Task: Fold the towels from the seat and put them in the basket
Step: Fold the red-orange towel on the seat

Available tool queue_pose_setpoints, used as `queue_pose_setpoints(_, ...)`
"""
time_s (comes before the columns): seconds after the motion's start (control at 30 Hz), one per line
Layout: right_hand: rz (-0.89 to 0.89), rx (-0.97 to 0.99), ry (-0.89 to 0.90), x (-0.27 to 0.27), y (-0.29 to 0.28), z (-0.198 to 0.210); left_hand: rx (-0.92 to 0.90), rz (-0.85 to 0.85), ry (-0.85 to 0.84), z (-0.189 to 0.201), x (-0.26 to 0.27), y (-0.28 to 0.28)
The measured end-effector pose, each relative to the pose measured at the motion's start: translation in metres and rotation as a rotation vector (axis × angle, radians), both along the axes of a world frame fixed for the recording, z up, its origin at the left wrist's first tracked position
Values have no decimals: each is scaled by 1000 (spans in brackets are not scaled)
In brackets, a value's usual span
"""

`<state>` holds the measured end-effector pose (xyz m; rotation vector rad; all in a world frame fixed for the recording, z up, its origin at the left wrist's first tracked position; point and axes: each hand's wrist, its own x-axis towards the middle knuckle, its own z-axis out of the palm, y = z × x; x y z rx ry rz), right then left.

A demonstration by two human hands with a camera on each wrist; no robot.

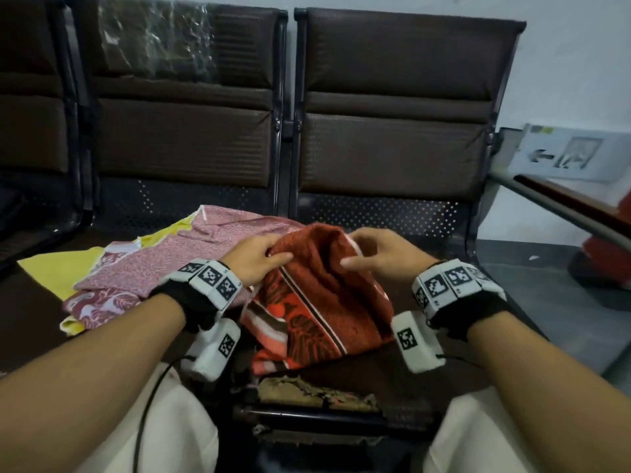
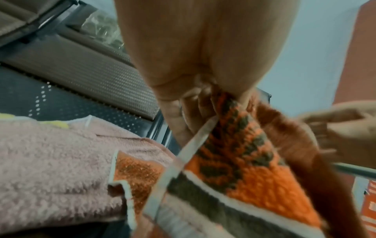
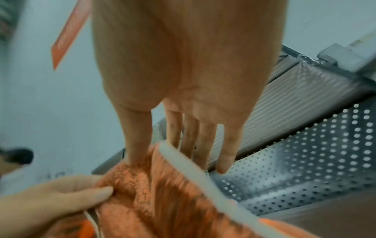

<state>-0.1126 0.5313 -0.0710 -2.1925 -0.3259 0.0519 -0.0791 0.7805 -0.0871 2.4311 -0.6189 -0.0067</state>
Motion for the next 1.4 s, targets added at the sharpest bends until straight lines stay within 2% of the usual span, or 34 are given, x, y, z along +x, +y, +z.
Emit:
queue_pose_setpoints(0.17, -89, -339, 123, 4, -37, -16, -165, -5, 189, -15, 13, -8)
queue_pose_setpoints(0.27, -55, -564, 265, 3, -44, -39, -262, 28, 260, -19, 18, -12)
queue_pose_setpoints(0.33, -14, -617, 369, 1, -44, -56, -299, 35, 284, -18, 17, -15)
queue_pose_setpoints(0.4, 19, -665, 357, 1, -44, -63, -313, 52, 314, -19, 12, -14)
queue_pose_setpoints(0.47, 3, -613, 296, 3, -43, -60, -280, 80, 362, -20, 9, -14)
queue_pose_setpoints(0.57, -124, -354, 172, 9, -38, -43, -208, 99, 322, -18, 7, -13)
queue_pose_setpoints(0.63, -270, -250, -86, 10, -31, -29, -187, 111, 218, -10, 7, -12)
queue_pose_setpoints(0.73, -457, -52, -561, 3, -13, -3, -247, 234, 39, 6, 9, -1)
queue_pose_setpoints(0.8, -460, 41, -717, 0, -2, 9, -305, 313, -76, 15, 8, 8)
queue_pose_setpoints(0.83, -437, 24, -715, 0, 3, 10, -321, 333, -115, 17, 6, 11)
queue_pose_setpoints(0.9, -328, -114, -547, -1, 8, 4, -311, 315, -154, 17, -1, 13)
queue_pose_setpoints(0.97, -155, -258, -242, -3, 7, -8, -244, 219, -144, 14, -7, 11)
queue_pose_setpoints(1.03, -17, -360, 28, -6, 0, -20, -97, 59, -34, 10, -15, 7)
queue_pose_setpoints(1.07, 9, -421, 108, -7, -7, -24, -2, -24, 50, 8, -18, 6)
queue_pose_setpoints(1.13, -24, -525, 192, -14, -21, -30, 121, -129, 180, 5, -25, 4)
queue_pose_setpoints(1.2, -45, -603, 250, -20, -34, -34, 122, -100, 221, 5, -27, 2)
queue_pose_setpoints(1.33, 93, -875, 474, -30, -42, -42, 121, -83, 203, 9, -23, -5)
queue_pose_setpoints(1.4, 154, -990, 503, -32, -44, -48, 186, -127, 150, 6, -23, -6)
